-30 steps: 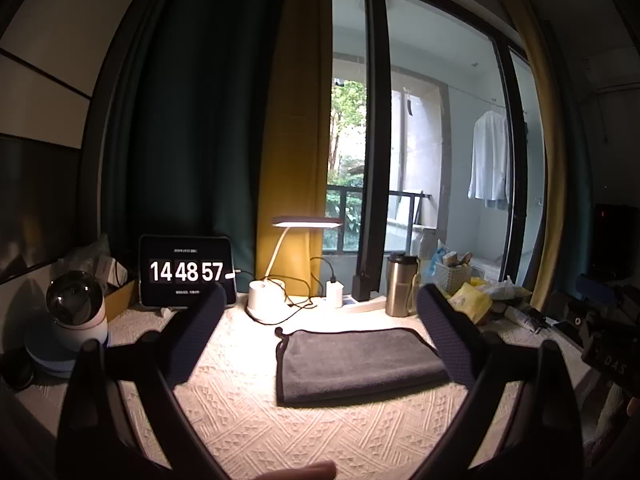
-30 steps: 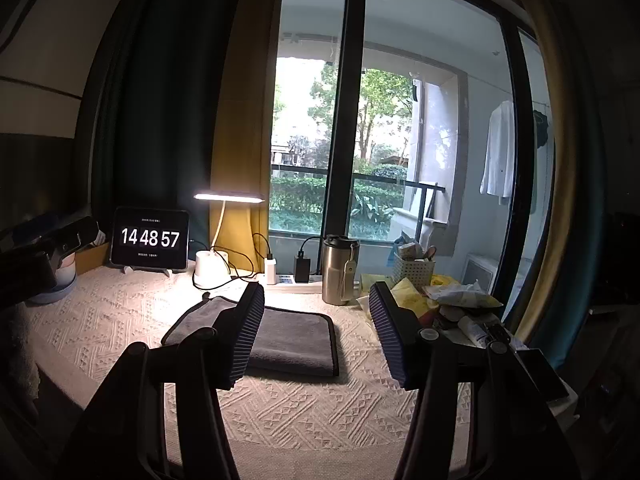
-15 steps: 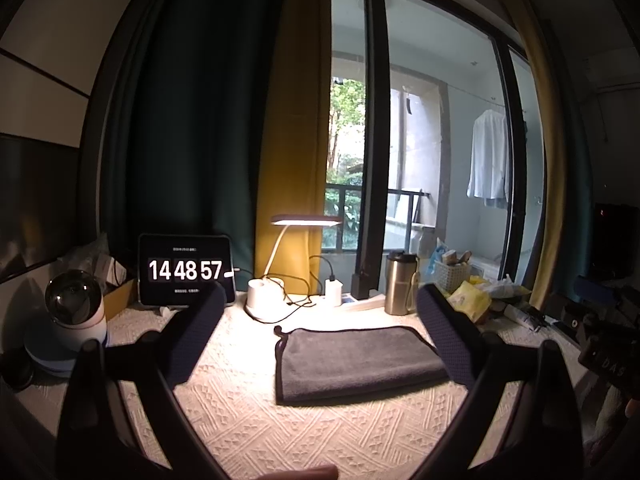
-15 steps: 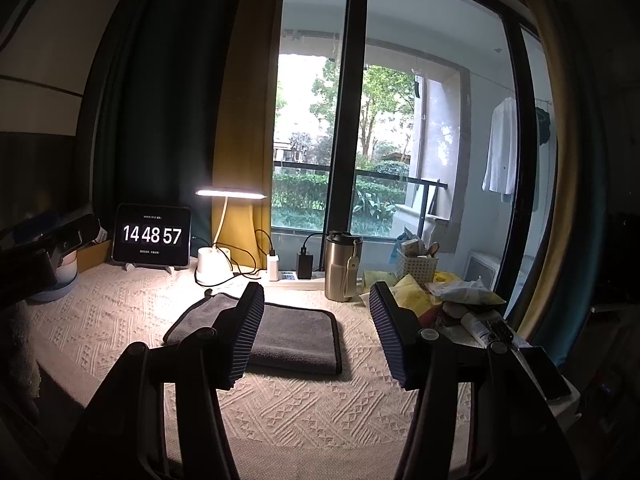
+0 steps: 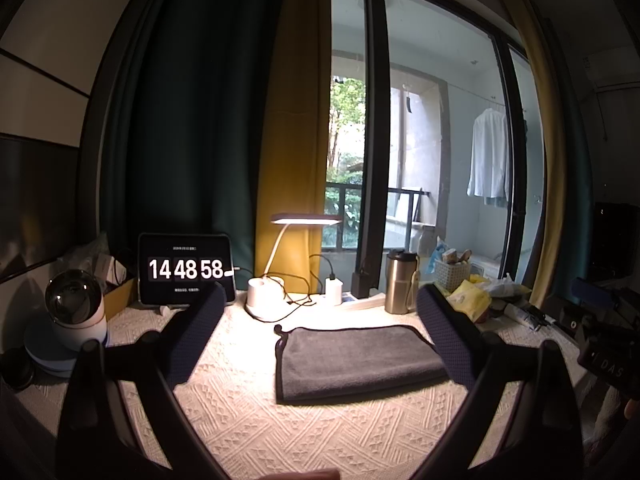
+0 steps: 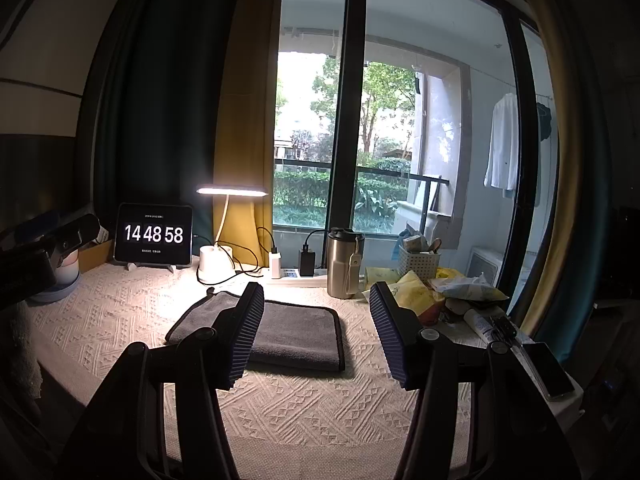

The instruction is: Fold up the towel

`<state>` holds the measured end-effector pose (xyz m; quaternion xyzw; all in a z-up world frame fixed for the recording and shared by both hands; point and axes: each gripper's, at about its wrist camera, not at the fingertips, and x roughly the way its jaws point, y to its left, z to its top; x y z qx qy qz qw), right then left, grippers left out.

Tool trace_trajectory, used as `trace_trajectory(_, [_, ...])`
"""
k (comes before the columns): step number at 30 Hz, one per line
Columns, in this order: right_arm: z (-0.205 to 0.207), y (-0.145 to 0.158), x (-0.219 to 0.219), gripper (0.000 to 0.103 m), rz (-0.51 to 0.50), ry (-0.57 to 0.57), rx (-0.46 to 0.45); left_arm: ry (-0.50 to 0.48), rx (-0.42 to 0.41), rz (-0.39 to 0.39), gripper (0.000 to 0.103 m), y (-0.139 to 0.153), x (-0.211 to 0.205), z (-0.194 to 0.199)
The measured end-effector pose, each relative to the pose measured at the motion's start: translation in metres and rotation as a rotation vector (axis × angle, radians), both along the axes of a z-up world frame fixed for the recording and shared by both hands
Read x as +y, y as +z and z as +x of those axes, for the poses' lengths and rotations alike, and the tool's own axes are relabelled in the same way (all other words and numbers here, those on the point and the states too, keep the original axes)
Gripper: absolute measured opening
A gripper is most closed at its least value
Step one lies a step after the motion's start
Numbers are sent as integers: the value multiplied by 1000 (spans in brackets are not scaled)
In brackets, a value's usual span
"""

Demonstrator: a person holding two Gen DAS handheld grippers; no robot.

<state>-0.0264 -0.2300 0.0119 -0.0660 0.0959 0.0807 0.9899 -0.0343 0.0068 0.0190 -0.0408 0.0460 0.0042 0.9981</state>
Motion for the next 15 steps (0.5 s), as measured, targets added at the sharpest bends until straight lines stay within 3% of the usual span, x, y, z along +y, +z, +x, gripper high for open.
trace_trajectory(15, [0, 0, 1, 58, 1, 0, 2, 2, 4, 1, 98, -2, 0, -1])
